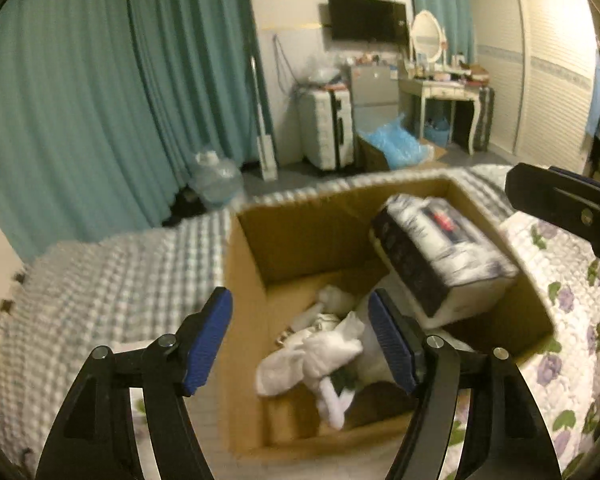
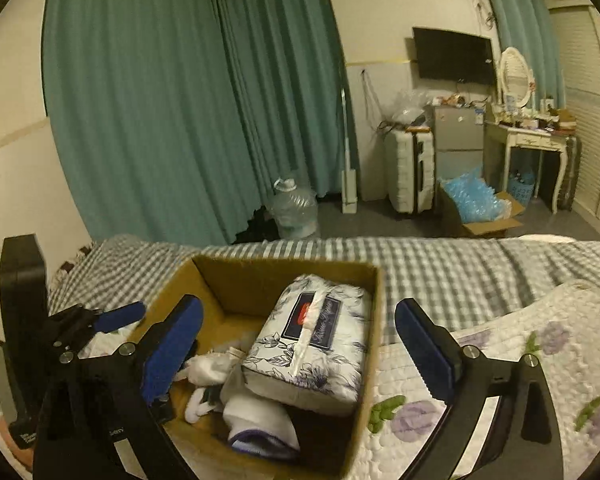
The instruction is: Organize soft objects
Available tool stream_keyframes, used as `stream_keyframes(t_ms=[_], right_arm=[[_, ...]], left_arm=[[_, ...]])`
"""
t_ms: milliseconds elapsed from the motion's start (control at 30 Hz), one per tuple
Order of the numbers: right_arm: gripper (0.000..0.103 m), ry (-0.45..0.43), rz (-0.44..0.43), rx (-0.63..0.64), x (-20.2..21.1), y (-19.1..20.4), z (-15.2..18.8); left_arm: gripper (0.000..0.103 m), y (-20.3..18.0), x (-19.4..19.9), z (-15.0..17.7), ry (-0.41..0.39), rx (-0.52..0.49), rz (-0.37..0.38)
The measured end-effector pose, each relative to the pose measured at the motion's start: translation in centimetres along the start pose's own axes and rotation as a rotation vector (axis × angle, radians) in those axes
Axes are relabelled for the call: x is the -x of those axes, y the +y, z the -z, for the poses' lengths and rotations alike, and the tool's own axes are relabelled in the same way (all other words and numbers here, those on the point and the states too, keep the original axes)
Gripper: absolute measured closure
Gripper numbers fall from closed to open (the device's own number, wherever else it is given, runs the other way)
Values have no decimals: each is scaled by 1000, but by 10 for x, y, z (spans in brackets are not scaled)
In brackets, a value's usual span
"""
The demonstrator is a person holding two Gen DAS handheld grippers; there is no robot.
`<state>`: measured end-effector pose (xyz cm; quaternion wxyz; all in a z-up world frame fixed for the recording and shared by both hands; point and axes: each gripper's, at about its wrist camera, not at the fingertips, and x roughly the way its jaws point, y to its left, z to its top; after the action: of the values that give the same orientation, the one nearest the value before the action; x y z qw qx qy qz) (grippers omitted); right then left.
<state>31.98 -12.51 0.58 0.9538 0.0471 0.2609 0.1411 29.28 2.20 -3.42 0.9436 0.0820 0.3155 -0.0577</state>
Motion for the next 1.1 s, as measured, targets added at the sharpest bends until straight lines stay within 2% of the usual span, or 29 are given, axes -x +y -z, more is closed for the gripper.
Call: stream_keyframes(t_ms=[167,333,400,433,533,600,733,900,1000,1100], right_arm=[[5,-60,19,9,64,14,-31],[2,-177,71,81,154,50,-64],[1,-222,69,97,189,60,-72],[1,-242,70,101,207,65,-74],[1,-308,111,113,257,78,-76],[1,-341,124,129,281,84,-71],[0,-374,94,135,309,89,-50],[0,-392,69,113,310,82,-19],[0,-390,40,99,295,77,2],[0,-422,77,124,274,76,26]], left_arm=[[32,14,81,-21,-122,4,-30],[31,26,188,-39,-312,28,-71],[16,31,225,-41,-386,50,-83],[11,35,248,-38,-451,81,-103],[9,40,298,-27,-583,146,-137],[8,44,321,-17,-629,174,-134],[8,48,333,-1,-655,197,-142],[8,44,312,26,-649,175,-154],[8,42,287,44,-611,174,-144],[8,39,254,61,-539,168,-153]])
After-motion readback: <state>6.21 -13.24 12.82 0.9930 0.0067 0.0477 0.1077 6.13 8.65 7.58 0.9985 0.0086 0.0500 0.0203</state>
